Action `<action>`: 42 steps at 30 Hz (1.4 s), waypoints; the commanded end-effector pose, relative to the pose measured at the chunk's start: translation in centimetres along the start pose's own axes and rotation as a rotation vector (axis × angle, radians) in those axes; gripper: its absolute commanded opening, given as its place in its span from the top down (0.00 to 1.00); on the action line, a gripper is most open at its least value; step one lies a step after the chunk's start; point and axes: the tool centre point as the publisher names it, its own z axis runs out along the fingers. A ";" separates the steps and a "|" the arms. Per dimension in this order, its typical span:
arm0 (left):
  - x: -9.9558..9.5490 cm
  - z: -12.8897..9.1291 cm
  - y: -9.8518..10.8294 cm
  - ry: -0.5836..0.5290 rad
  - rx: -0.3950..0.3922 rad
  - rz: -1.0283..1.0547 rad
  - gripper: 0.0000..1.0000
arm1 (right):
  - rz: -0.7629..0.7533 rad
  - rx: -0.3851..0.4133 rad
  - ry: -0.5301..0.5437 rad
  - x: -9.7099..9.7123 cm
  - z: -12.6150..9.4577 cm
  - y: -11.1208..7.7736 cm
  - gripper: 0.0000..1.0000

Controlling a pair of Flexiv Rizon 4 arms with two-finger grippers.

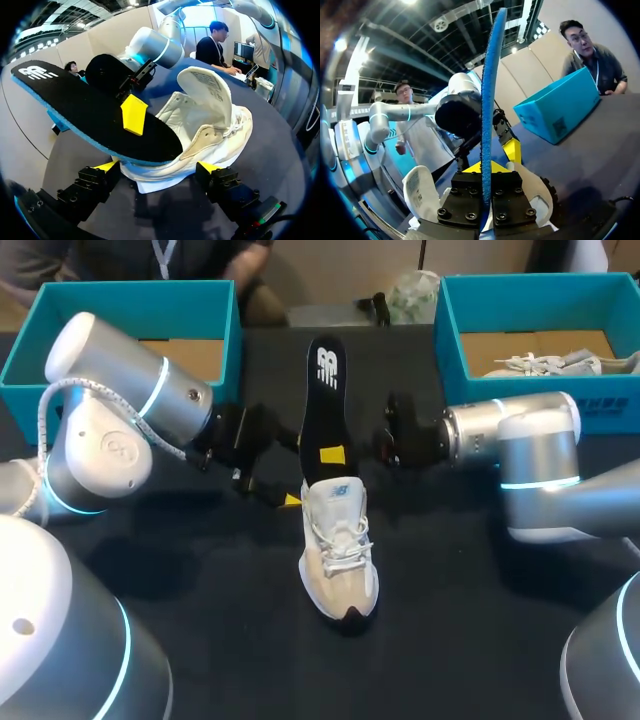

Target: Take the shoe out of the shoebox, open the shoe tongue, remove and reinsert the insole, then place the shoe into the shoebox

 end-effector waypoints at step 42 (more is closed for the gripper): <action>0.4 -0.4 0.0 0.006 -0.004 0.010 0.00 | 0.053 0.042 -0.008 2.2 0.0 -1.8 0.78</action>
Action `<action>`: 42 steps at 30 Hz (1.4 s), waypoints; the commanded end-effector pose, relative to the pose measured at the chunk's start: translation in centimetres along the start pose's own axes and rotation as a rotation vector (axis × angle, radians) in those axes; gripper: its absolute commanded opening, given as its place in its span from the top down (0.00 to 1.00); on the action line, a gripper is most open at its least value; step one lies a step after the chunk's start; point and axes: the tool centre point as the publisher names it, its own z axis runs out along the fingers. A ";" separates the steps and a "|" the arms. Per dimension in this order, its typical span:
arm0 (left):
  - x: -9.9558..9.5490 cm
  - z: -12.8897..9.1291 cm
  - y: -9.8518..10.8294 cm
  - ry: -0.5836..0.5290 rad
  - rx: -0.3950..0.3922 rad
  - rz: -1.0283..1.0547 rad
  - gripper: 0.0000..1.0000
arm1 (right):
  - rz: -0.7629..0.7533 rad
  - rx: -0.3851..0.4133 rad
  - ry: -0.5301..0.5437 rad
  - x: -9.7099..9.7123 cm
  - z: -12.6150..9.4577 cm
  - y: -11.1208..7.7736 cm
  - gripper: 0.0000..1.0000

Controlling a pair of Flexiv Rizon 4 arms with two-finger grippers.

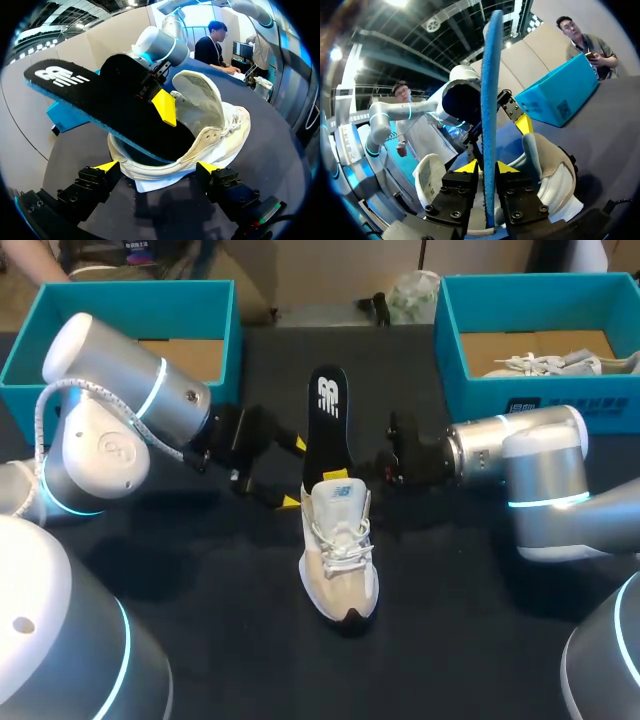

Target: Take the shoe out of the shoebox, open the shoe tongue, remove and reinsert the insole, then place the shoe into the shoebox

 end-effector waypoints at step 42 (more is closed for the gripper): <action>0.4 -0.2 -0.1 0.001 -0.002 -0.003 0.00 | 0.113 0.103 0.012 0.6 -0.2 -1.0 0.78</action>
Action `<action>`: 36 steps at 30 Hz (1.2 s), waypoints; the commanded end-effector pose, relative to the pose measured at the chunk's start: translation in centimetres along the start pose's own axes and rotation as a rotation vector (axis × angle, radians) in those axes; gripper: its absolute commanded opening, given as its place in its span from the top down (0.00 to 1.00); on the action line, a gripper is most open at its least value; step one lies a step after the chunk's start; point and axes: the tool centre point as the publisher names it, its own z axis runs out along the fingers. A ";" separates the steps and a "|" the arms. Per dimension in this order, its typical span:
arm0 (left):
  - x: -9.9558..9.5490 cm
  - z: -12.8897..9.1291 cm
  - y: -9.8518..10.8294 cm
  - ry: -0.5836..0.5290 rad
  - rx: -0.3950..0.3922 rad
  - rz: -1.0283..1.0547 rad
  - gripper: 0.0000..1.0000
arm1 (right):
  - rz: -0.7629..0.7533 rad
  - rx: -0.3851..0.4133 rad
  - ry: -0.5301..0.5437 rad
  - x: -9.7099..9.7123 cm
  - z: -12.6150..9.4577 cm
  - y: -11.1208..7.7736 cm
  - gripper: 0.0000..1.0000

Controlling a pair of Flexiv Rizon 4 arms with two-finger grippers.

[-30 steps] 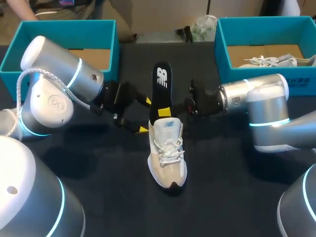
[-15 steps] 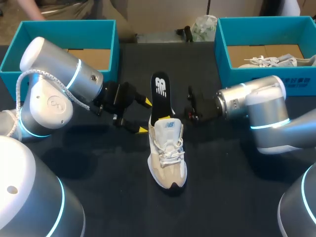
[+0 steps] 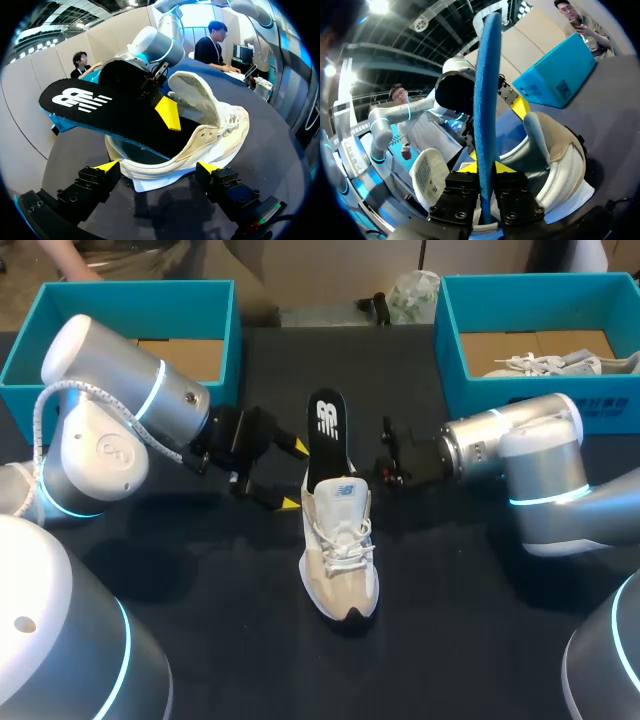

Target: Take the shoe out of the shoebox, open the shoe tongue, remove and reinsert the insole, then place the shoe into the shoebox

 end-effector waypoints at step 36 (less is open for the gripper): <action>-0.1 -0.4 -0.3 -0.010 -0.016 0.004 0.00 | 0.151 0.096 0.058 0.3 0.5 -1.4 1.00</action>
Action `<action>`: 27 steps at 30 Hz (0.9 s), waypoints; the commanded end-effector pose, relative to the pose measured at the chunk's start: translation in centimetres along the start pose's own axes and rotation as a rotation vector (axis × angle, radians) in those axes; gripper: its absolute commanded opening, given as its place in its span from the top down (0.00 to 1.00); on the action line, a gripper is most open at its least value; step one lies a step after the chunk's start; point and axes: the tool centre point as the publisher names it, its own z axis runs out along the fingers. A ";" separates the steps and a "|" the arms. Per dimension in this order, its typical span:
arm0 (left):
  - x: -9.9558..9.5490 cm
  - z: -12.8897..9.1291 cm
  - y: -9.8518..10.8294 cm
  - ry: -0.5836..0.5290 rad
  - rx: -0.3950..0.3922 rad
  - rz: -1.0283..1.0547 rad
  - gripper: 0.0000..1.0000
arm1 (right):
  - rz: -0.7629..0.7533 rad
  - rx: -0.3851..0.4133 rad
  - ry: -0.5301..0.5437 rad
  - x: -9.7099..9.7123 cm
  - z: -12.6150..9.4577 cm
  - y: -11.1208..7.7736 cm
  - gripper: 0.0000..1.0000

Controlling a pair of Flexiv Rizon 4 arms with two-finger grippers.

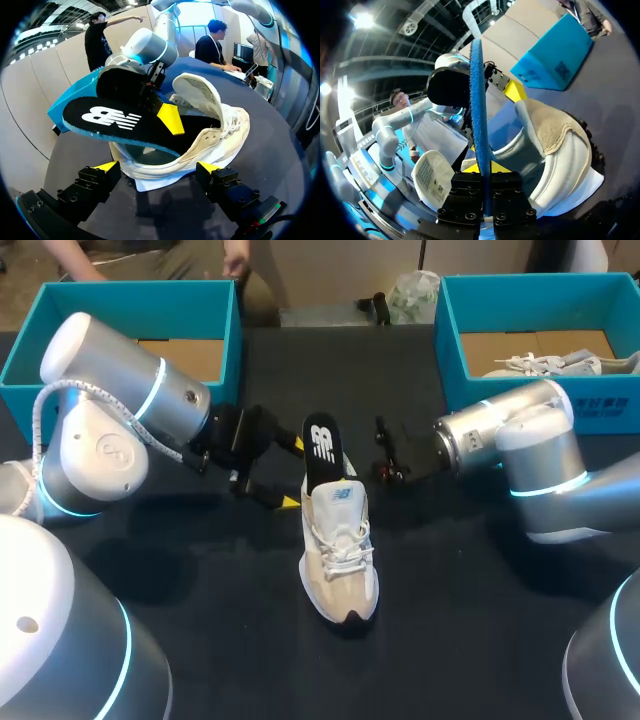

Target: Take the shoe out of the shoebox, open the shoe tongue, remove and reinsert the insole, then place the shoe into the shoebox

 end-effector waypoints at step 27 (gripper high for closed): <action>0.1 -0.1 -0.1 0.000 -0.003 0.000 0.00 | -0.045 0.025 -0.027 -1.2 -1.0 2.0 1.00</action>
